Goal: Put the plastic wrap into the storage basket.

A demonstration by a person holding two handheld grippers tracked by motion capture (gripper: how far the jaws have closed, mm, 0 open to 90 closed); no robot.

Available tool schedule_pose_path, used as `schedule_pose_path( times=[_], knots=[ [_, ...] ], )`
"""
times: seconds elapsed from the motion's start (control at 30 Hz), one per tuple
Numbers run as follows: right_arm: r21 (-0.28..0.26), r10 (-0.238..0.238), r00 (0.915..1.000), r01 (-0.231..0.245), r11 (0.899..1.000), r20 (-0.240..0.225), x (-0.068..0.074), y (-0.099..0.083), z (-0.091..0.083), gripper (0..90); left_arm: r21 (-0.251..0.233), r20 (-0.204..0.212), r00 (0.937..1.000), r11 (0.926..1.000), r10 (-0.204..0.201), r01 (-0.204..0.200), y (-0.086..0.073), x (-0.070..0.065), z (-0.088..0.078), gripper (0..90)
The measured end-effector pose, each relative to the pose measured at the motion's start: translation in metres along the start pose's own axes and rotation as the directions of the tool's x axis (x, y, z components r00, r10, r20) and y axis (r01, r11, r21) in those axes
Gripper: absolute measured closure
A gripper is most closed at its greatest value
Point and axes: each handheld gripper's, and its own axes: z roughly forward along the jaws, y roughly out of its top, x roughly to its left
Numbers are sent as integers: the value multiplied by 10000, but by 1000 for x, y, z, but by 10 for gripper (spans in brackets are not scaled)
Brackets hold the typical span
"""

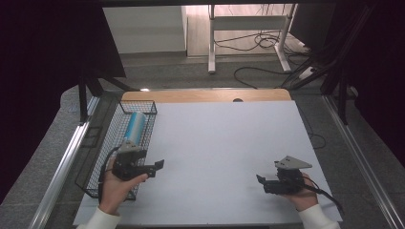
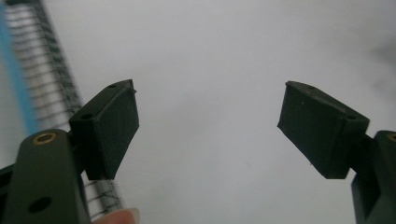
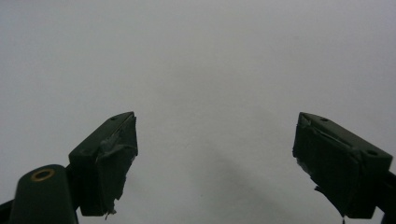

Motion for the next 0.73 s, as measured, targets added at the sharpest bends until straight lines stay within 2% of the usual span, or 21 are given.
schedule_pose_path(
  times=[0.07,0.17,0.3,0.53,0.73],
  knots=[
    [41,-54,10000,54,10000,-35,1,-1,1,143,-26,332,9994,9999,106,-105,-8,-8,5,199],
    [75,-164,9998,165,9998,-64,2,-2,1,141,195,157,9985,9985,517,-520,-18,-17,13,199],
    [50,-242,9997,242,9997,-37,3,-3,-1,140,270,292,9980,9980,562,-570,-27,-19,19,199],
    [121,-323,9995,323,9994,-7,3,-3,3,138,171,141,9971,9971,745,-747,-31,-22,19,202],
    [78,-339,9994,339,9994,1,4,-3,4,135,330,23,9952,9946,980,-981,-32,-25,23,197]
  ],
)
